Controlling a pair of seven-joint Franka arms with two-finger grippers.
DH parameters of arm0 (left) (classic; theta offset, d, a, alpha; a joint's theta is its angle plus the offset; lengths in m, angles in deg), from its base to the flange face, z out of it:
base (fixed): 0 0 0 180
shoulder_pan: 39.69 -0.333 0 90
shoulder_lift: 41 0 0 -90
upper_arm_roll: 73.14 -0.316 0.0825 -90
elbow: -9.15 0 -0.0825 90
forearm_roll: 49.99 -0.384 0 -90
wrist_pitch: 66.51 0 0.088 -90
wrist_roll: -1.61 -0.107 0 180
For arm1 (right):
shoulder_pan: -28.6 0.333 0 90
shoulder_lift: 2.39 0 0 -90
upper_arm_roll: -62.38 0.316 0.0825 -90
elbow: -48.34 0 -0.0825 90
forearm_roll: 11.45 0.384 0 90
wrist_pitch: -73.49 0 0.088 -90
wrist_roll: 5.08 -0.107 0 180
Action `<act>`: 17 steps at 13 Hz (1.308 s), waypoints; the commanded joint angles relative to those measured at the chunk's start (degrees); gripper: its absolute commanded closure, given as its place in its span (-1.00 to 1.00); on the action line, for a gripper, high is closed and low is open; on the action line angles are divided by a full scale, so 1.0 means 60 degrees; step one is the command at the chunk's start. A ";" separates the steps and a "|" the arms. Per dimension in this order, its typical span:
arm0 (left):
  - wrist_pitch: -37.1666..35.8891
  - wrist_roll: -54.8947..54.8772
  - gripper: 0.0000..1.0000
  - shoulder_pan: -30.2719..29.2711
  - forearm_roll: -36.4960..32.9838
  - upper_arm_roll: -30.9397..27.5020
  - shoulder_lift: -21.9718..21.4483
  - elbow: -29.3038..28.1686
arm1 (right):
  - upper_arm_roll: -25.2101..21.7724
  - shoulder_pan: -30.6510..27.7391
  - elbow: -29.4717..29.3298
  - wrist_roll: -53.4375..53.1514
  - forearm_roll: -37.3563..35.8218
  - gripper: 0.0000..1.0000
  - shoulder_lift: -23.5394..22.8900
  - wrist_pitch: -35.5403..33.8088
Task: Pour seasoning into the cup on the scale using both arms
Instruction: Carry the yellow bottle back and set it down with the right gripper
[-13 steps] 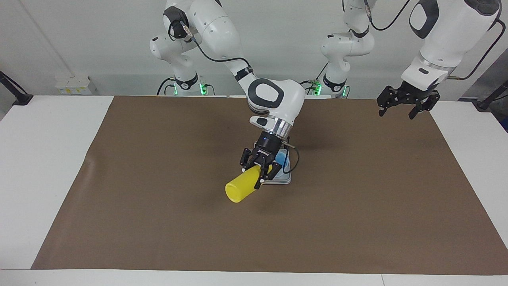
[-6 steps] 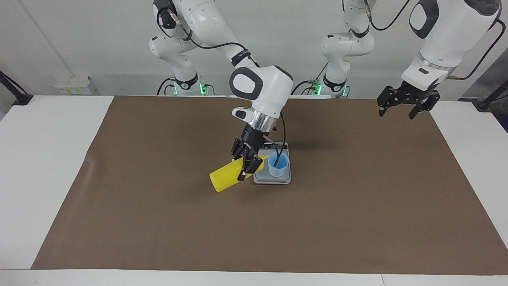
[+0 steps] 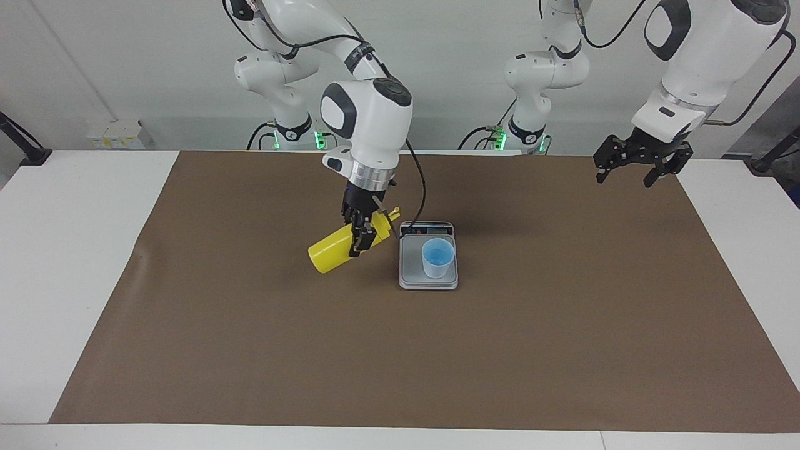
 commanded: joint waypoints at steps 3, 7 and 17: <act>0.0092 0.0056 -1.00 -0.0073 0.0122 0.0012 -0.0315 -0.0346 | 0.0084 -0.1550 0.0298 0.3181 0.2952 1.00 0.0652 -0.1196; 0.0092 0.0056 -1.00 -0.0073 0.0122 0.0012 -0.0315 -0.0361 | 0.0084 -0.3423 0.0312 0.6622 0.5543 1.00 0.0667 -0.2325; 0.0092 0.0056 -1.00 -0.0073 0.0122 0.0026 -0.0315 -0.0361 | 0.0069 -0.6811 0.1469 0.9707 0.9780 1.00 0.0068 -0.3294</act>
